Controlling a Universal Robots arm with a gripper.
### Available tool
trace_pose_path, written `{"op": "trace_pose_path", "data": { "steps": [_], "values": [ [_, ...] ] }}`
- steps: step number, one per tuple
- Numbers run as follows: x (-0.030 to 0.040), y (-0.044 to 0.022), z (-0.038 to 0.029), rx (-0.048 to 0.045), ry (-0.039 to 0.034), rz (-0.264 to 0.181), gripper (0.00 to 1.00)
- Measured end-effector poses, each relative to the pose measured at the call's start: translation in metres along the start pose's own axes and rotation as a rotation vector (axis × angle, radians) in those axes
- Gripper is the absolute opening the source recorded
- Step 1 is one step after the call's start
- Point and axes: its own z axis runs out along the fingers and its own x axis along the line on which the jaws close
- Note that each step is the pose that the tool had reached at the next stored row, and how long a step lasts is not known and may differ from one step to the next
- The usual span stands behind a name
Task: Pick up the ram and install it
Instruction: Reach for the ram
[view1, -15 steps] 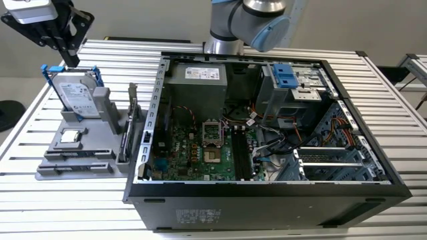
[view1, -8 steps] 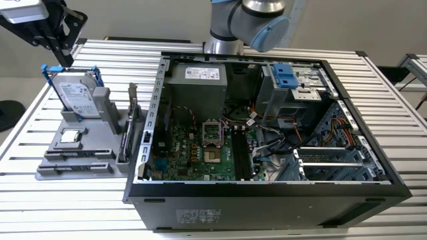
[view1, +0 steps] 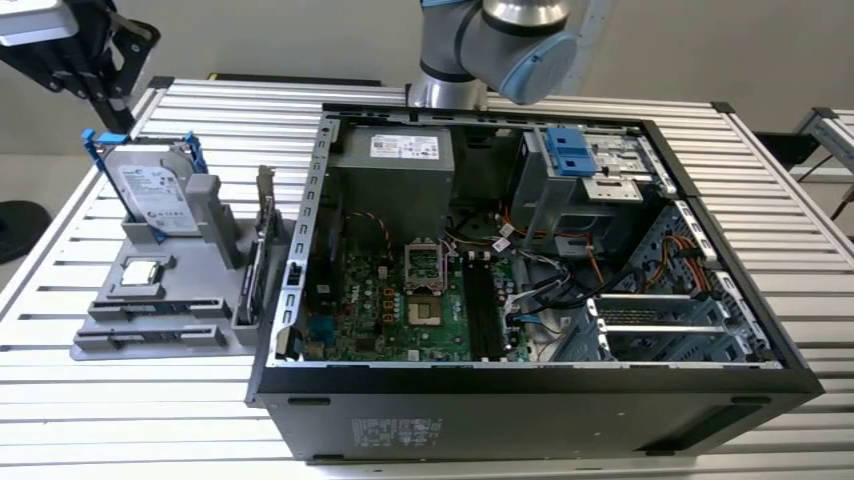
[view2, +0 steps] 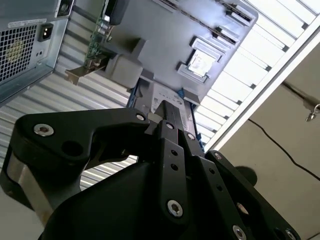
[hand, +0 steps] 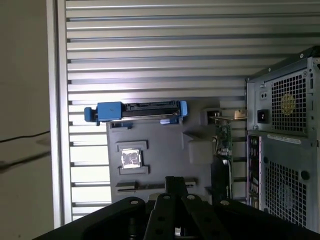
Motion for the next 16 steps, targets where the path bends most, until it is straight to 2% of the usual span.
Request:
{"op": "trace_pose_path", "data": {
  "steps": [7, 16],
  "values": [
    [0.0079, -0.0003, -0.0002, 0.0, 0.0001, -0.001, 0.0],
    [0.0086, -0.0004, -0.0002, -0.0001, 0.0, -0.001, 0.0]
  ]
}}
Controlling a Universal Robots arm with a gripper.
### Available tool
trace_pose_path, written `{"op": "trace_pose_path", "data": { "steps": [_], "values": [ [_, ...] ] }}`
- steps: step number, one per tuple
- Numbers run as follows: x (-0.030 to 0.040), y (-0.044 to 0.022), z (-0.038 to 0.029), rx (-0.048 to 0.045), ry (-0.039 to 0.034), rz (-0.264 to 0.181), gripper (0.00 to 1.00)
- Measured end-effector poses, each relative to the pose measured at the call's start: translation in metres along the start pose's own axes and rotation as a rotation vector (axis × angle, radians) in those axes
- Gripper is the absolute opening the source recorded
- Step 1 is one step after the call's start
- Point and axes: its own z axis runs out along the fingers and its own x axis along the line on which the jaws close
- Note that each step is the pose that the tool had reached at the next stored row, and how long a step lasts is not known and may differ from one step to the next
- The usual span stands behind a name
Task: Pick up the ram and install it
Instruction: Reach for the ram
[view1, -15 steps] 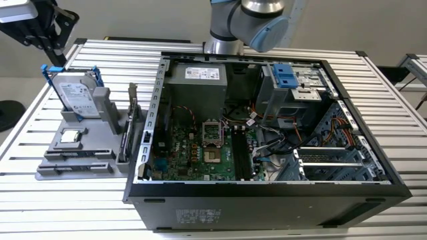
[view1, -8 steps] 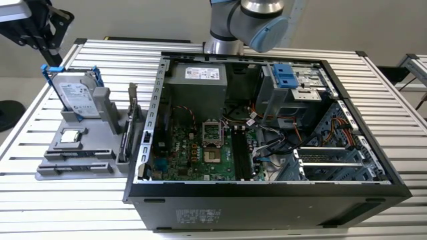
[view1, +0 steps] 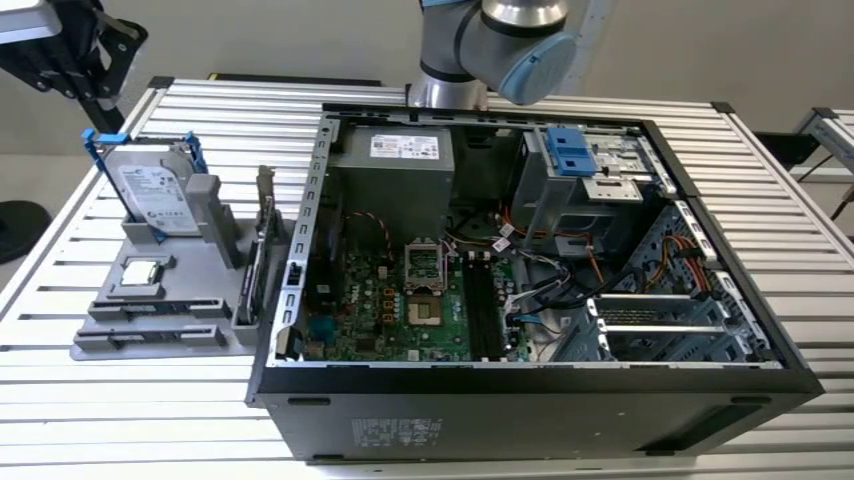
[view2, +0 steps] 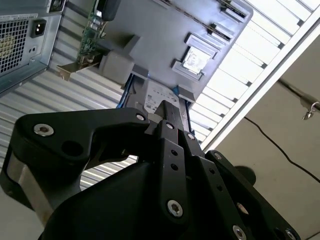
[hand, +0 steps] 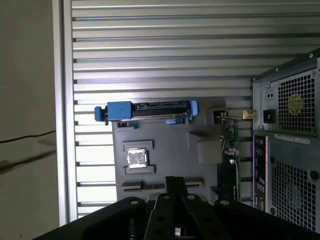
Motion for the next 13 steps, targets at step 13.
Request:
{"op": "trace_pose_path", "data": {
  "steps": [13],
  "values": [
    [-0.0005, -0.0111, -0.0005, 0.0001, 0.0014, 0.0, 0.0]
  ]
}}
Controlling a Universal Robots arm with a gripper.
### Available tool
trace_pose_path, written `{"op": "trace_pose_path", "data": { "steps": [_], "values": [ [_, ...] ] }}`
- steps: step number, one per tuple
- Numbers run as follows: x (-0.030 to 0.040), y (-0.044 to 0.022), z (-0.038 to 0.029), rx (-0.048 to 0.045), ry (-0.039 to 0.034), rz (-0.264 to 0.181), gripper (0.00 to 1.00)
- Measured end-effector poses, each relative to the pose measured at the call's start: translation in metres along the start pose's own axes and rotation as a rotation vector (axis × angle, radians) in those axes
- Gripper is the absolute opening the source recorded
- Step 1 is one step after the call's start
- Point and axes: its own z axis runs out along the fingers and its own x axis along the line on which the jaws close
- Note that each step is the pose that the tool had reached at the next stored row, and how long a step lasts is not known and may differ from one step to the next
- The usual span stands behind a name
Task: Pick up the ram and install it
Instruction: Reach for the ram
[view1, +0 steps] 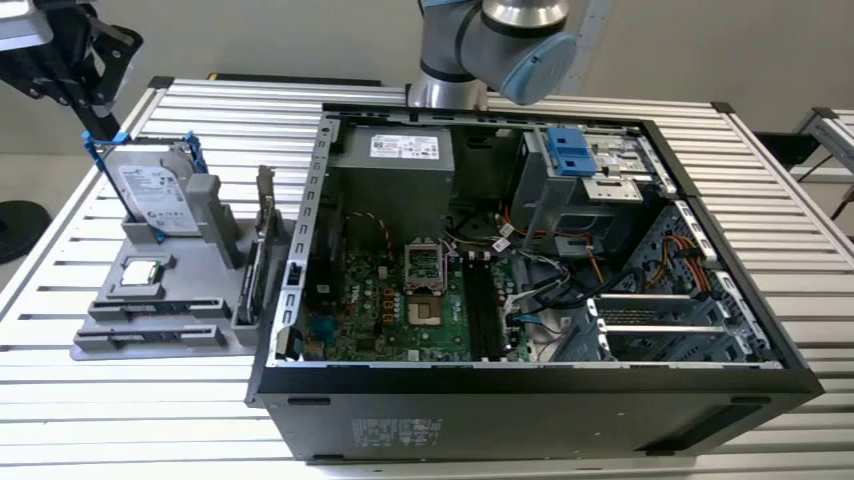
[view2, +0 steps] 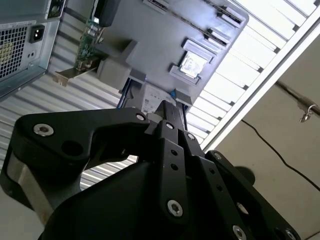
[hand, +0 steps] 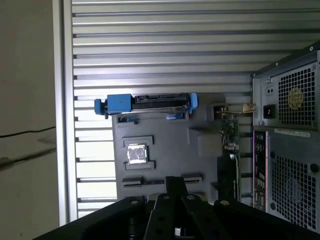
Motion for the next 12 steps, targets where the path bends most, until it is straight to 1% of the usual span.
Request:
{"op": "trace_pose_path", "data": {
  "steps": [5, 12],
  "values": [
    [-0.0003, -0.0063, -0.0003, 0.0, 0.0004, 0.0, 0.0],
    [-0.0005, -0.0122, -0.0006, 0.0, 0.0005, 0.0, 0.0]
  ]
}}
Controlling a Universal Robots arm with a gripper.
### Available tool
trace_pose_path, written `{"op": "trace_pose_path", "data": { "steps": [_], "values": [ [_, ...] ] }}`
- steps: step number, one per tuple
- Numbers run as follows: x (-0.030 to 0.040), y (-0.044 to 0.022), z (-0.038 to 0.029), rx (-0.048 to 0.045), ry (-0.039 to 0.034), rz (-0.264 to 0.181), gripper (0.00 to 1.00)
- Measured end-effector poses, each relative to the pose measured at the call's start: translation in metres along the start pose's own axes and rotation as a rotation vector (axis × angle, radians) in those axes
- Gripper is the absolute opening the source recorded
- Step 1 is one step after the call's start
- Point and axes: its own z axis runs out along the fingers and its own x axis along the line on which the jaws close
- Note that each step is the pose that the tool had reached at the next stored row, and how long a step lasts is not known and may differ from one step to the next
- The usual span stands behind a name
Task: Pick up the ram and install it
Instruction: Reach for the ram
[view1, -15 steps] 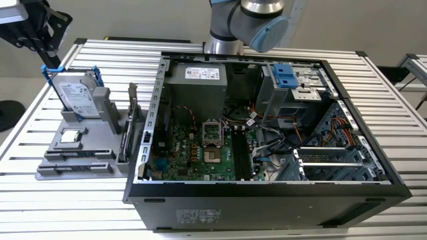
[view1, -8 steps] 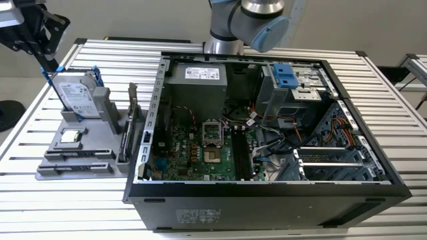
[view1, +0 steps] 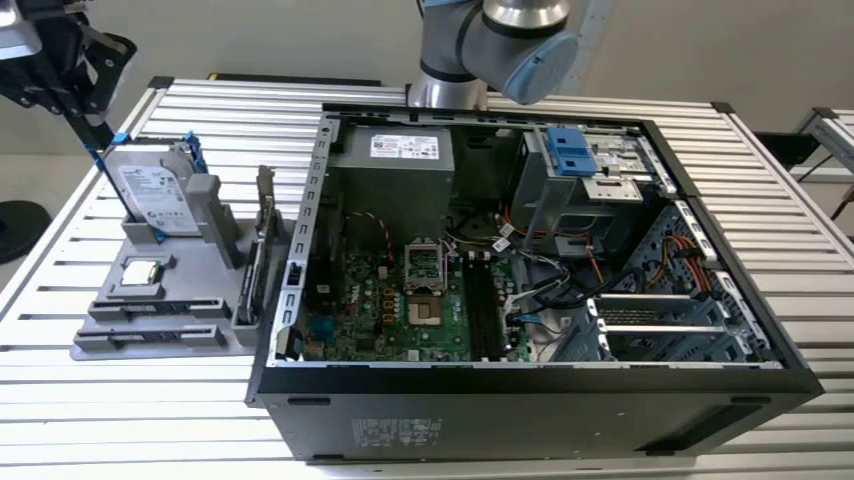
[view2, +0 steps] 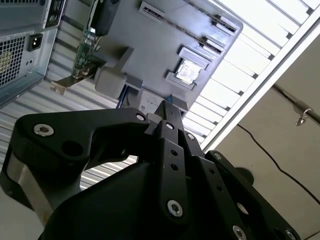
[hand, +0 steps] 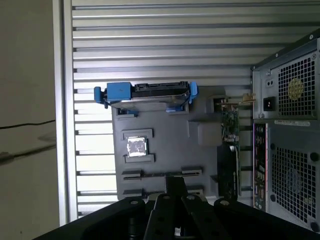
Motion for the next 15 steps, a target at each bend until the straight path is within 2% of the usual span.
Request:
{"op": "trace_pose_path", "data": {
  "steps": [6, 15],
  "values": [
    [-0.0006, -0.0081, -0.0003, 0.0, 0.0013, 0.0, 0.0],
    [-0.0033, -0.0288, -0.0013, 0.0003, 0.0077, 0.0, 0.0]
  ]
}}
